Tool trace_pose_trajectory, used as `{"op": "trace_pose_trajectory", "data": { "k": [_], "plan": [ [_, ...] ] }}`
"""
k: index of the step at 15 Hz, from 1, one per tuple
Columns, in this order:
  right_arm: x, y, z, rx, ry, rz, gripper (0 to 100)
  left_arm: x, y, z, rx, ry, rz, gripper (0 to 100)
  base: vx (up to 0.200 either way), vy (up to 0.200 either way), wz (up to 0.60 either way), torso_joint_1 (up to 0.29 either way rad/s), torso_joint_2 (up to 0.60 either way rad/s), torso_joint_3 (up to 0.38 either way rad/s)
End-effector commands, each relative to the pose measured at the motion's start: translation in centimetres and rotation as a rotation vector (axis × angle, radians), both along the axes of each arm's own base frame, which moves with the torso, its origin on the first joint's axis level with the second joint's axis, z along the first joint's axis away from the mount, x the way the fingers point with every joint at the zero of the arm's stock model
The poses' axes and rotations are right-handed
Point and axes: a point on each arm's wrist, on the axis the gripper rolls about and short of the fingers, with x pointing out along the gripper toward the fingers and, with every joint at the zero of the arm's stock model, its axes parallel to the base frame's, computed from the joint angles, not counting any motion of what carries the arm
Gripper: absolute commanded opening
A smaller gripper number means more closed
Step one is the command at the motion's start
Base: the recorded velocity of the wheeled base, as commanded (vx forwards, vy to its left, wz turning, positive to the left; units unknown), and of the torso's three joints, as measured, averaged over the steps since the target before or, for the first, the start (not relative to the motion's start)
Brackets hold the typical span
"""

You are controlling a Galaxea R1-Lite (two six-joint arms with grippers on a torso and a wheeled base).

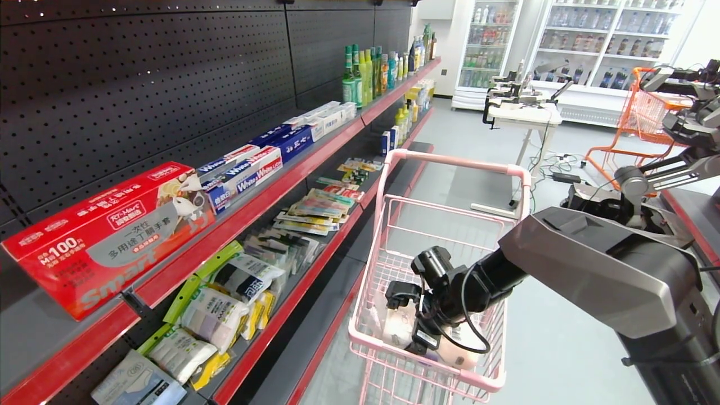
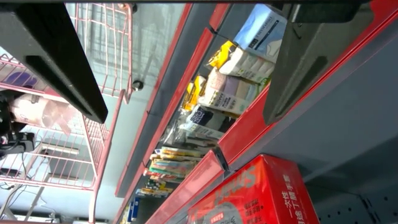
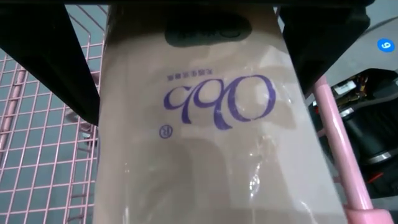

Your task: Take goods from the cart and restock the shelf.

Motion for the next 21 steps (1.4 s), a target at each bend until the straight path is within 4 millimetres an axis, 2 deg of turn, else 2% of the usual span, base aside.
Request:
{"op": "trace_pose_trajectory", "data": {
  "k": [1,9,10,14,16,21],
  "plan": [
    [0.6,0.3,0.4,0.008,-0.011,0.002,100,0.0,0.0,0.0,0.000,0.001,-0.001,100,0.000,0.000,0.00,0.000,0.00,0.000],
    [1.0,0.2,0.1,-0.010,0.053,0.008,100,0.0,0.0,0.0,0.000,0.001,-0.001,100,0.000,0.000,0.00,0.000,0.00,0.000],
    [1.0,0.1,0.0,-0.011,0.057,0.010,0,0.0,0.0,0.0,0.000,0.001,-0.002,100,0.000,0.000,0.00,0.000,0.00,0.000],
    [0.9,0.1,-0.8,-0.017,0.076,-0.001,0,0.0,0.0,0.0,0.000,0.001,-0.001,100,0.000,0.000,0.00,0.000,0.00,0.000],
    [1.1,0.0,-0.4,-0.011,0.065,-0.008,0,0.0,0.0,0.0,0.000,0.001,0.001,100,0.000,0.000,0.00,0.000,0.00,0.000],
    [1.6,-1.5,4.3,0.024,0.032,-0.122,0,0.0,0.0,0.0,0.000,0.001,-0.001,100,0.000,0.000,0.00,0.000,0.00,0.000]
  ]
}}
